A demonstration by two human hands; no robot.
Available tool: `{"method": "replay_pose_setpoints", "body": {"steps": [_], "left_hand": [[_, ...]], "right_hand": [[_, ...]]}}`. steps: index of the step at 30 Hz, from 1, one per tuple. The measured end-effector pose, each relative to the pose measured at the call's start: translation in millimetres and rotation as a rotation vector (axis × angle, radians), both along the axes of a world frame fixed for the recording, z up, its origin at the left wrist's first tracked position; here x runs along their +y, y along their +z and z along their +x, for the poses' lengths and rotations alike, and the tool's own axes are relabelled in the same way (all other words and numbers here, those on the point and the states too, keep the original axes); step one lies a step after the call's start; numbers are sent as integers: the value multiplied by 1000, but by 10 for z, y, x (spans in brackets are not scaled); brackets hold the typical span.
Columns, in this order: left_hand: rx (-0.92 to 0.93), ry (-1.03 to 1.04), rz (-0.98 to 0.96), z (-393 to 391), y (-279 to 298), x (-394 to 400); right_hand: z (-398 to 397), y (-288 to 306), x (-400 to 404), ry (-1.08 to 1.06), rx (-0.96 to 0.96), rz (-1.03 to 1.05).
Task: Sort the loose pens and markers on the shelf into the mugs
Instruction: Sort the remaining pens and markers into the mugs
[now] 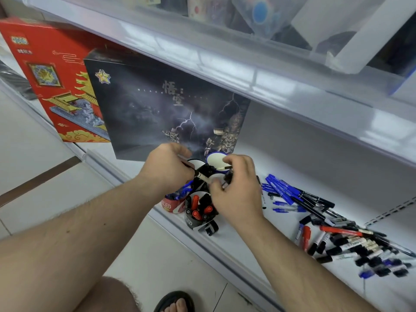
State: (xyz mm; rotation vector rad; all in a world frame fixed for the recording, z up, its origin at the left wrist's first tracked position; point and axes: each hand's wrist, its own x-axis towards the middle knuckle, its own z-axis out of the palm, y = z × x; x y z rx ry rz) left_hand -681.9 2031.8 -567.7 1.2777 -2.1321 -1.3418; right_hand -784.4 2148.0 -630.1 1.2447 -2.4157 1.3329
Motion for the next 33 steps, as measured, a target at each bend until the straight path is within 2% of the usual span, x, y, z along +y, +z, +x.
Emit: {"method": "replay_pose_setpoints", "body": {"steps": [3,6,8,12,14,19,24,27,29,33], "left_hand": [[12,-83,-26,-75,52,145],[23,-150,-32,-112,97,233],[47,-154,4,-107,121,233],[10,-162,86,-56,130,169],[-1,-149,108,-52,95,140],[-28,-137,152,-149,25,158],[-61,-170,151,-236,-30,238],[-77,-193,141,-288,-40,282],[-92,-223,135,-316,-24,359],[-88,-351,143,-415,10,546]], "right_hand": [[45,108,-14,200,5,169],[22,84,15,257,-28,169],[-63,110,65,174,-71,123],[-583,37,6,-117,-280,-156],[-857,-119,-148,-202,-295,-181],[-1214,-513,-557,-208,-162,27],[-1354,-857,-826,-137,-3,632],[-1356,-898,-863,-71,-68,867],[-1353,-852,-809,-71,-175,819],[-1366,-804,-354,-167,-215,632]]}}
